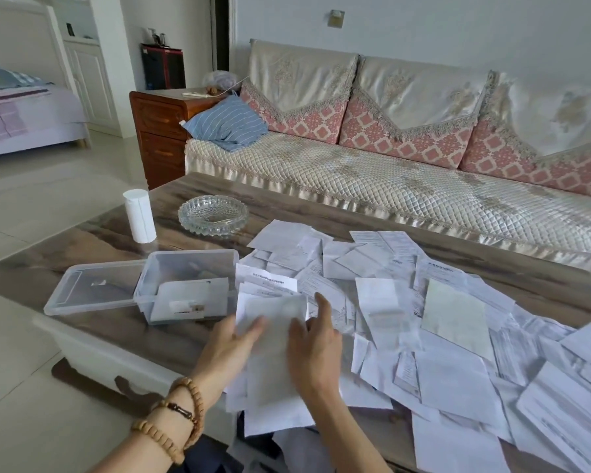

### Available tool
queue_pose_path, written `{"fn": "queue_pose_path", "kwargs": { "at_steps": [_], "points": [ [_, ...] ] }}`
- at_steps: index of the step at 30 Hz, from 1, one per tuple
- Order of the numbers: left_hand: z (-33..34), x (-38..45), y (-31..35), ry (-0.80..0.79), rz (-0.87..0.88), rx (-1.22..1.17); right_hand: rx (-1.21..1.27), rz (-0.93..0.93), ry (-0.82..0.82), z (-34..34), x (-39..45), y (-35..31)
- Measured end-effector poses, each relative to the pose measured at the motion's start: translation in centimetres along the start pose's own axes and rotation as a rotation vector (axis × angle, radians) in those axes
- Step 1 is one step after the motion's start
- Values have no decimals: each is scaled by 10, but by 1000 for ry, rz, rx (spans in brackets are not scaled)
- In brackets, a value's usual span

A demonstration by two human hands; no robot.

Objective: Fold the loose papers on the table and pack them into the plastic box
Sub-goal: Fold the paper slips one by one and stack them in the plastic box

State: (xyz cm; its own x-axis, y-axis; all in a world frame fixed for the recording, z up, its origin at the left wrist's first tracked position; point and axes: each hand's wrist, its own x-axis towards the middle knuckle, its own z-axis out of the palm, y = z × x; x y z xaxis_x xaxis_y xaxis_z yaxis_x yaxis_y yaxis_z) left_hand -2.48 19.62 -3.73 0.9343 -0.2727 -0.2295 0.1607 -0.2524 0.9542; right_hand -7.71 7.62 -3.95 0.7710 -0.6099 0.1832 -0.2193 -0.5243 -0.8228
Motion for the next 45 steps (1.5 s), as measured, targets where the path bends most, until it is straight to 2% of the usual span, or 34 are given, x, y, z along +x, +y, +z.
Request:
{"fn": "queue_pose_path", "kwargs": {
  "at_steps": [2,4,5,7,9,10,14,17,20,21,23,25,27,29,31,32,35,38,42,45],
  "points": [
    [6,4,-5,-13,31,41,-93,-73,-40,-3,4,3],
    [10,10,-8,5,49,87,-272,-84,86,-23,26,19],
    [12,13,-9,3,47,95,-441,-35,112,-37,43,33],
    [12,15,-8,-12,50,136,-765,165,18,-69,73,61],
    [14,18,-8,-39,53,125,-903,314,-116,-85,83,83],
    [15,17,-7,-47,60,128,-925,325,-165,-88,82,90],
    [15,17,-7,4,104,128,-1046,134,-103,-98,80,93],
    [13,14,-6,32,168,97,-949,-55,75,-98,80,79],
    [13,14,-7,35,163,157,-838,-473,189,-76,53,51],
    [12,13,-7,25,114,88,-813,-610,196,-66,40,41],
    [9,8,-4,-60,47,-144,-821,-721,129,-45,15,28],
    [5,2,-2,-130,-17,-317,-828,-697,-14,-25,-3,22],
    [5,2,-4,-109,-12,-202,-806,-711,-179,-17,-14,23],
    [8,3,-11,2,-13,-9,-726,-689,-381,-16,-22,24],
    [11,3,-17,43,-63,-19,-604,-525,-563,-22,-26,21],
    [10,1,-17,45,-75,-47,-540,-465,-598,-25,-25,18],
    [7,1,-19,-8,-76,-62,-390,-393,-638,-25,-10,19],
    [5,5,-20,33,-157,-158,-247,-256,-630,-17,3,19],
    [7,-1,-21,42,-123,-112,-240,-153,-591,1,-2,16],
    [6,0,-28,23,-114,-109,-164,42,-563,12,-2,20]
  ]
}}
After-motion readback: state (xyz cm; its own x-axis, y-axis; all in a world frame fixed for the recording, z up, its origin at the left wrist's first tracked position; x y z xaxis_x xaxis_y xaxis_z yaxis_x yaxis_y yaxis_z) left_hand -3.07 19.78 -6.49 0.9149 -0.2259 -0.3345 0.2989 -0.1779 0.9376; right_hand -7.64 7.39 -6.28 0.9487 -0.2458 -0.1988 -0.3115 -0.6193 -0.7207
